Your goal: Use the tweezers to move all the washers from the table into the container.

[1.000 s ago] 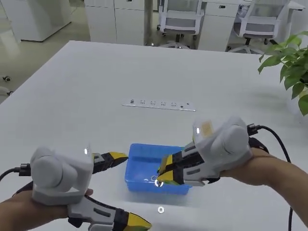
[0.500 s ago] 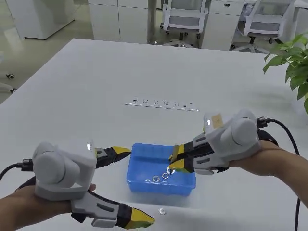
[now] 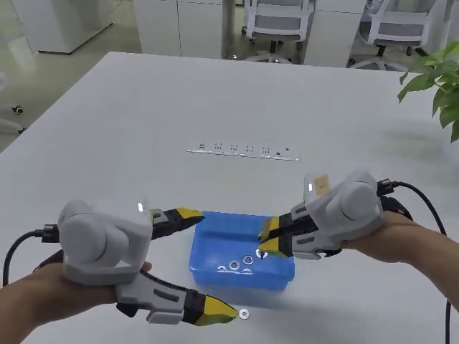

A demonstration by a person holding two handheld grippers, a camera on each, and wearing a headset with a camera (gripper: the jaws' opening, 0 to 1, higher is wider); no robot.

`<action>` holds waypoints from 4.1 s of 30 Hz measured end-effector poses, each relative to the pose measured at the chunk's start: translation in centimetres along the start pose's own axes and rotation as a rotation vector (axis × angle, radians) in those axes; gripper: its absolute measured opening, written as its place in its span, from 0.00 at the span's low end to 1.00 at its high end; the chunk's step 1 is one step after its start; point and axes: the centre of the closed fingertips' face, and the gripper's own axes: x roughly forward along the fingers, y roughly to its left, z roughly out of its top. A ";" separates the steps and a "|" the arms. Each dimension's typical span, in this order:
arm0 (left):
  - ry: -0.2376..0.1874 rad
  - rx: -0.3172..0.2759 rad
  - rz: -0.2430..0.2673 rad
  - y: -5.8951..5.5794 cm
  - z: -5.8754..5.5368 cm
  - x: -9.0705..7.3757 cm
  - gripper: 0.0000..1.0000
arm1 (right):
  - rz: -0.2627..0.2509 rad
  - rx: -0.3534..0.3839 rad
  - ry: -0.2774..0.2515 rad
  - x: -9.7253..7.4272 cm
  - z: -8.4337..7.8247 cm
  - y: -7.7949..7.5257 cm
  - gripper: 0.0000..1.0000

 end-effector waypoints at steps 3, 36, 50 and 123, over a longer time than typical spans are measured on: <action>0.000 0.003 -0.007 0.3 0.1 0.4 0.93 | 0.006 0.007 0.003 0.4 -0.4 0.1 0.08; 0.043 0.095 -0.107 2.1 1.1 5.7 0.31 | 0.051 0.004 0.018 2.5 -2.3 0.4 0.08; 0.047 0.130 -0.127 2.1 1.4 6.9 0.11 | 0.055 -0.003 0.011 2.5 -2.3 0.6 0.08; 0.031 0.127 -0.118 -1.5 4.5 1.1 0.05 | -0.079 0.158 -0.018 -2.1 -0.5 3.7 0.83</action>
